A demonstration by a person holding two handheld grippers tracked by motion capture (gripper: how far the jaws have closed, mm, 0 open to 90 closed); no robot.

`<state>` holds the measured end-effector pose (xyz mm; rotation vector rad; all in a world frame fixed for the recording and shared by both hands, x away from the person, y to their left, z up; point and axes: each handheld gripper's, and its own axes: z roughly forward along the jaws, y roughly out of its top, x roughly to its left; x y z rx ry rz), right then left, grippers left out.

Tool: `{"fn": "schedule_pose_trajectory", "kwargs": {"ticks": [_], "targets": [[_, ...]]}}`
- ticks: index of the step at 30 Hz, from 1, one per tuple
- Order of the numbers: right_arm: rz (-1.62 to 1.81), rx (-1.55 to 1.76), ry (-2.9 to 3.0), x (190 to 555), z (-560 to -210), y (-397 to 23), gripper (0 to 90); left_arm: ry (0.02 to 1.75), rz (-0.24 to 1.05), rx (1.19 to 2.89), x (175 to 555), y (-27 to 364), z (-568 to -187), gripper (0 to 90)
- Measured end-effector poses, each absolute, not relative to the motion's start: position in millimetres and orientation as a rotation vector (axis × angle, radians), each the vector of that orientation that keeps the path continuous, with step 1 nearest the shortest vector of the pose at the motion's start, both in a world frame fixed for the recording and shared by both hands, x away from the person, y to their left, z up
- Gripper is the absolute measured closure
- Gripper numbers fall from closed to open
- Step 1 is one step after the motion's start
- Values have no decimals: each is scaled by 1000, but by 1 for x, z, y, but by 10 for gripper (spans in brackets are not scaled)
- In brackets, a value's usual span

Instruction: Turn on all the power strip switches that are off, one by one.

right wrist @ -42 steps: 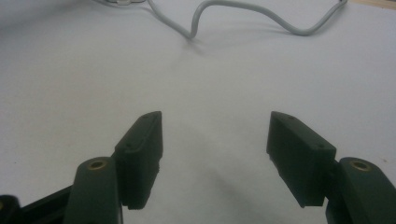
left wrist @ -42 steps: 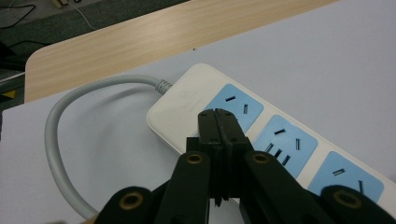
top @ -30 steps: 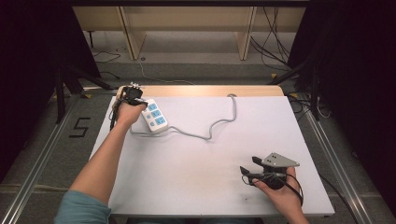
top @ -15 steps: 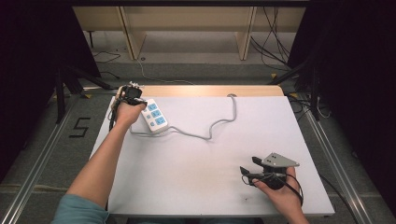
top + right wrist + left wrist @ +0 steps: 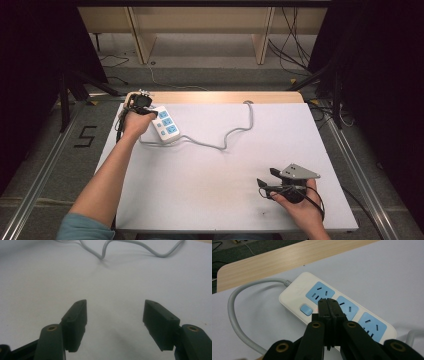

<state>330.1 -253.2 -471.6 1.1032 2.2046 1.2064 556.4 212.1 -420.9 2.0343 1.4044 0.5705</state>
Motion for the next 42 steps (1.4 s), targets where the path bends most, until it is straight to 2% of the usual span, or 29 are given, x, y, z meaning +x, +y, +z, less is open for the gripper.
{"fn": "schedule_pose_trajectory", "kwargs": {"ticks": [28, 42], "targets": [[1206, 1107, 2205, 330, -472, -252, 369, 1347, 466, 2149, 532, 191, -438, 896], [1205, 1108, 2207, 330, -472, -252, 369, 1373, 431, 2170, 533, 190, -446, 896]]}}
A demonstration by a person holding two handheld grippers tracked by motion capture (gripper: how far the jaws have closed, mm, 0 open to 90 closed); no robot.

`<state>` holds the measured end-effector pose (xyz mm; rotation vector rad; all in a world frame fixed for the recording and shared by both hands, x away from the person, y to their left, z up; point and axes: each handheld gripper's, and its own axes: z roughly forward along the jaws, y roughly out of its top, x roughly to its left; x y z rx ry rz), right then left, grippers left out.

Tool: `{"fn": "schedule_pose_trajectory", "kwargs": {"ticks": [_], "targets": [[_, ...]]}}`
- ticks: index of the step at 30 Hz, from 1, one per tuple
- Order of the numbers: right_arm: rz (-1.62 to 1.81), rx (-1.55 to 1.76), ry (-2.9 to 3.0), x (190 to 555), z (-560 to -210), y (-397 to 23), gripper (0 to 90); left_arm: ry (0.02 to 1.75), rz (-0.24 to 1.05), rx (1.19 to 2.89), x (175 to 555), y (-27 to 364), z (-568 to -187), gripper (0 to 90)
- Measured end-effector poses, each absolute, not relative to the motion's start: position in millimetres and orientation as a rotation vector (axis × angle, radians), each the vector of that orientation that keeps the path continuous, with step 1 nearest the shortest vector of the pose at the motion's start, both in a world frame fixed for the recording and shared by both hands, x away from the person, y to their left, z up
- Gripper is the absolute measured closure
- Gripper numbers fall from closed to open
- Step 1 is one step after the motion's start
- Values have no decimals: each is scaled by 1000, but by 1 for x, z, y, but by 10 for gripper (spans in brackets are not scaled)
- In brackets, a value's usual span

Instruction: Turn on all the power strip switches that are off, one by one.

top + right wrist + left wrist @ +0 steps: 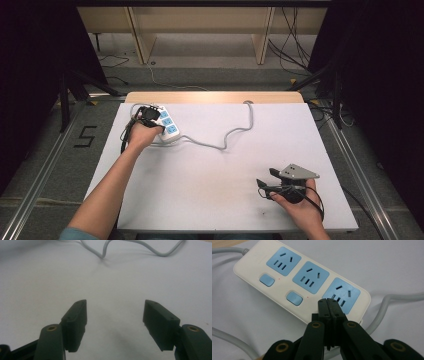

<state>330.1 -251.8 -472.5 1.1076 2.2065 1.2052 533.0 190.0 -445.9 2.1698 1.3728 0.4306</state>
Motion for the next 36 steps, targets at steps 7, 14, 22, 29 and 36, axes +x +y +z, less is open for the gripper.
{"fn": "schedule_pose_trajectory", "kwargs": {"ticks": [7, 14, 22, 29, 36], "targets": [[1200, 1109, 2212, 330, -473, -252, 369, 1380, 422, 2160, 534, 190, -447, 897], [1200, 1107, 2216, 330, -473, -251, 368, 1385, 400, 2158, 535, 191, -448, 897], [1202, 1104, 2216, 330, -473, -251, 368, 1383, 400, 2174, 535, 191, -448, 897], [1200, 1103, 2215, 330, -472, -251, 368, 1386, 403, 2198, 537, 189, -447, 898], [1200, 1100, 2218, 330, -472, -251, 368, 1375, 420, 2220, 537, 187, -448, 898]]}}
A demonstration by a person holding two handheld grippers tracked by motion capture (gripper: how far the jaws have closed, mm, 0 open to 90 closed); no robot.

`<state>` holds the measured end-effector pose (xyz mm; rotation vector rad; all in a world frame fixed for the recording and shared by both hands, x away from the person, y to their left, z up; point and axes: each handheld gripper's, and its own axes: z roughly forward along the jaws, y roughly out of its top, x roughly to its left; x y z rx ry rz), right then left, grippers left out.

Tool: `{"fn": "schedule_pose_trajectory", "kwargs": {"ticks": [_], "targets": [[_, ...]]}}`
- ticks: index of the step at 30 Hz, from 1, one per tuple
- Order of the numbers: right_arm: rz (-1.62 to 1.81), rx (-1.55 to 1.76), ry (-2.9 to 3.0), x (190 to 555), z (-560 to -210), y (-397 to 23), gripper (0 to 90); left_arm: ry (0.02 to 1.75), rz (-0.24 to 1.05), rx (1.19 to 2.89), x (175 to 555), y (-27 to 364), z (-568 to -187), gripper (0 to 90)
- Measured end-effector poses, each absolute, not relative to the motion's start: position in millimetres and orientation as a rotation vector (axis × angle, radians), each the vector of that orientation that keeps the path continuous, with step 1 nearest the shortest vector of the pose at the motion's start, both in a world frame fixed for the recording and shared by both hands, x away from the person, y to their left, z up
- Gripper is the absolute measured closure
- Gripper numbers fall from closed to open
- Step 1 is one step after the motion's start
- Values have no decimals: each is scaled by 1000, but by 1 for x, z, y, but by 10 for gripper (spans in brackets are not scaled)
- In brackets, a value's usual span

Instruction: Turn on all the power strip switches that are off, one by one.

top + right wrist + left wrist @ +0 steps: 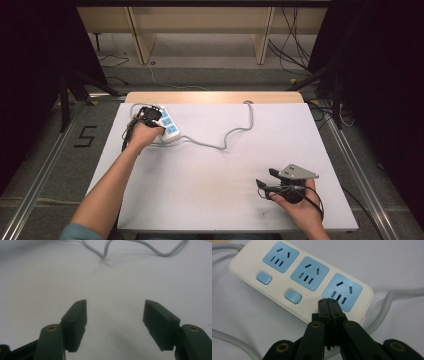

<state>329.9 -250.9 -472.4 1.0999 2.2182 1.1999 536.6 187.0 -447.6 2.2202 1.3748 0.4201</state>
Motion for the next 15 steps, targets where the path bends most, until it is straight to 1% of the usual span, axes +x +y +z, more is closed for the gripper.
{"fn": "schedule_pose_trajectory", "kwargs": {"ticks": [7, 13, 15], "targets": [[1201, 1098, 2217, 330, -472, -251, 368, 1370, 431, 2221, 536, 187, -449, 899], [1204, 1107, 2211, 330, -472, -251, 368, 1368, 399, 2199, 537, 191, -449, 897], [1203, 1107, 2210, 330, -472, -252, 368, 1361, 411, 2194, 537, 192, -448, 897]]}}
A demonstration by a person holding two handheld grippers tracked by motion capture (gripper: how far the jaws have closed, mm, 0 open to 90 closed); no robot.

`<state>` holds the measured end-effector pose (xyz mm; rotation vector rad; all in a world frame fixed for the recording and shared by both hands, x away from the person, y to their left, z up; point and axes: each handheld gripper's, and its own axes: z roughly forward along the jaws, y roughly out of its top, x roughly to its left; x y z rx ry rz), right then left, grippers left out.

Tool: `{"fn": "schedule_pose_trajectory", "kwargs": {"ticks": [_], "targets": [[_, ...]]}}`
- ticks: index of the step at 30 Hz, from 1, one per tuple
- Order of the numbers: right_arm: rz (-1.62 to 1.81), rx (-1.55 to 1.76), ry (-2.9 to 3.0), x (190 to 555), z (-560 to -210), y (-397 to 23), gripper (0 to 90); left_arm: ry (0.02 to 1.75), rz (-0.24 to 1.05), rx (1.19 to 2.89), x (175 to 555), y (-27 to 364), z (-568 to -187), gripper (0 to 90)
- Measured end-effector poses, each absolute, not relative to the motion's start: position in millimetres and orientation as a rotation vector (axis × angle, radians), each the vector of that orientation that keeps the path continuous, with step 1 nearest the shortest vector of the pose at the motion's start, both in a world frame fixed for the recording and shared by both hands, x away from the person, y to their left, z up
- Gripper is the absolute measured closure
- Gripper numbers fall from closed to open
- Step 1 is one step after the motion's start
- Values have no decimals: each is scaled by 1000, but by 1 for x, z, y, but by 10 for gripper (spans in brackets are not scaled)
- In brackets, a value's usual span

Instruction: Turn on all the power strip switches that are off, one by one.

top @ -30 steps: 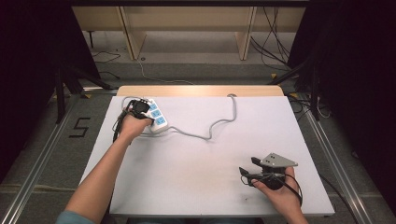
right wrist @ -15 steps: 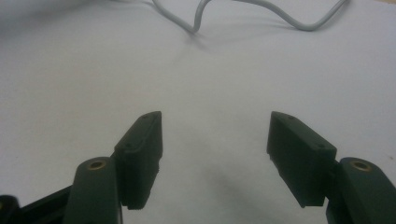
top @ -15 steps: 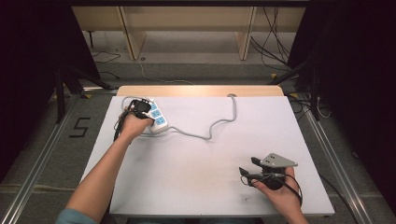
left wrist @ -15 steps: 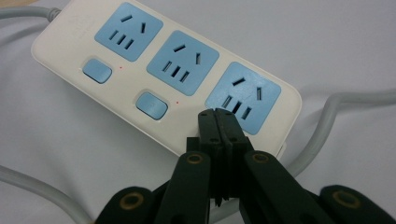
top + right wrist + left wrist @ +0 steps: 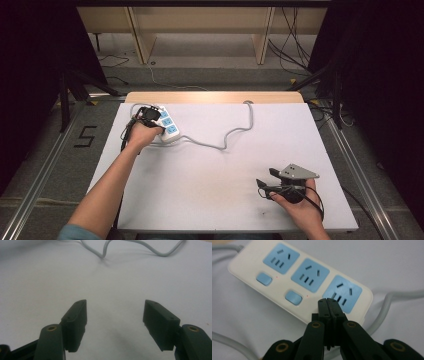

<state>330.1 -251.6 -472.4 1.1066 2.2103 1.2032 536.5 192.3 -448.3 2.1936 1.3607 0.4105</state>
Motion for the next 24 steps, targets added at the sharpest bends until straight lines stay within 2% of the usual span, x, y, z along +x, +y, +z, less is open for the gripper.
{"fn": "schedule_pose_trajectory", "kwargs": {"ticks": [10, 12, 18, 24], "targets": [[1201, 1111, 2215, 330, -473, -251, 368, 1332, 458, 2142, 527, 199, -444, 892], [1202, 1110, 2215, 331, -473, -251, 368, 1326, 455, 2133, 525, 199, -442, 826], [1201, 1113, 2210, 331, -473, -252, 368, 1303, 468, 2127, 520, 200, -436, 818], [1201, 1112, 2209, 331, -473, -253, 368, 1283, 445, 2105, 512, 200, -432, 735]]}}
